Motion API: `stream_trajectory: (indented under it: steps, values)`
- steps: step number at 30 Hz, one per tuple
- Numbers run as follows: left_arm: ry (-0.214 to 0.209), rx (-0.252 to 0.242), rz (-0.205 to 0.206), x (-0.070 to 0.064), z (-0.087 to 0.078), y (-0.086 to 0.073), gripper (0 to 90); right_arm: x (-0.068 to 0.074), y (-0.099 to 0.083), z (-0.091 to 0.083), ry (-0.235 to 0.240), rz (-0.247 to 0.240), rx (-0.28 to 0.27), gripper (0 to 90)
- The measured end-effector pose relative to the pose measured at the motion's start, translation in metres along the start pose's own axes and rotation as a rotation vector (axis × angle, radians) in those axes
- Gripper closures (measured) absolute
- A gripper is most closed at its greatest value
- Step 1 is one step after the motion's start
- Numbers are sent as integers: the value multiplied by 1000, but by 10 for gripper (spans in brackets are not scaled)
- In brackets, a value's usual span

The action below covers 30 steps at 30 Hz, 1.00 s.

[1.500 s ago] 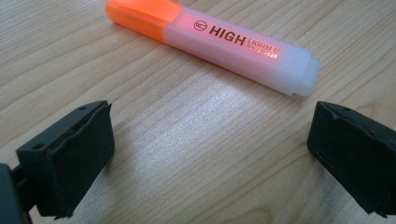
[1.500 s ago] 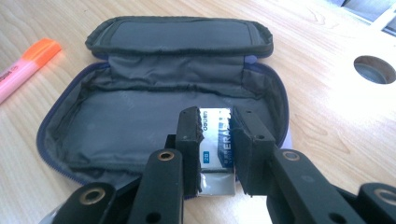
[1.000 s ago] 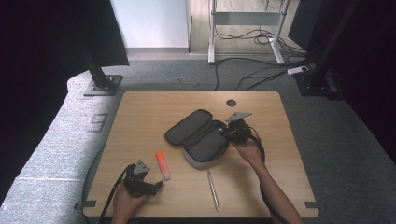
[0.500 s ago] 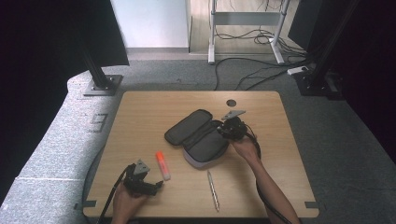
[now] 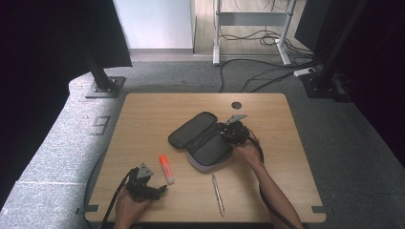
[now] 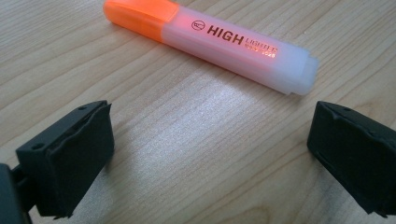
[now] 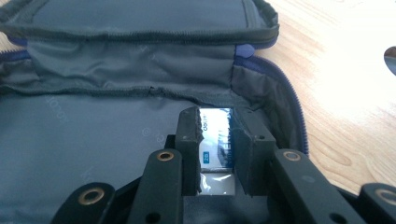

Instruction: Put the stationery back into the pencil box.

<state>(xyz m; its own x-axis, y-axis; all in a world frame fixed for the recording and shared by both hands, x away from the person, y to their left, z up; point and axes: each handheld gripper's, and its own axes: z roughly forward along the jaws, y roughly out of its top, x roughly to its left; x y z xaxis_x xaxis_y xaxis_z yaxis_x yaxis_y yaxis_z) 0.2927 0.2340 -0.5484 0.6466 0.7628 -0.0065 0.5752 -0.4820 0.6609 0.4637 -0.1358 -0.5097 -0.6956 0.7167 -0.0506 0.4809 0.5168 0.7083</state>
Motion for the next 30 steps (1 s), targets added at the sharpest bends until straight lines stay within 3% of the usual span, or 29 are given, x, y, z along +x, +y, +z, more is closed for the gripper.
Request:
stream_trajectory:
  steps: [11, 22, 30]
  values:
    - [-1, 0, 1, 0, 0, 0, 4, 0, -4, 8, 7, -3, 27, 701]
    - [0, 1, 1, 0, 0, 0, 4, 0, 1, -3, 12, 15, -4, 522]
    - [0, 1, 1, 0, 0, 0, 4, 6, -1, -9, 47, 46, 11, 378]
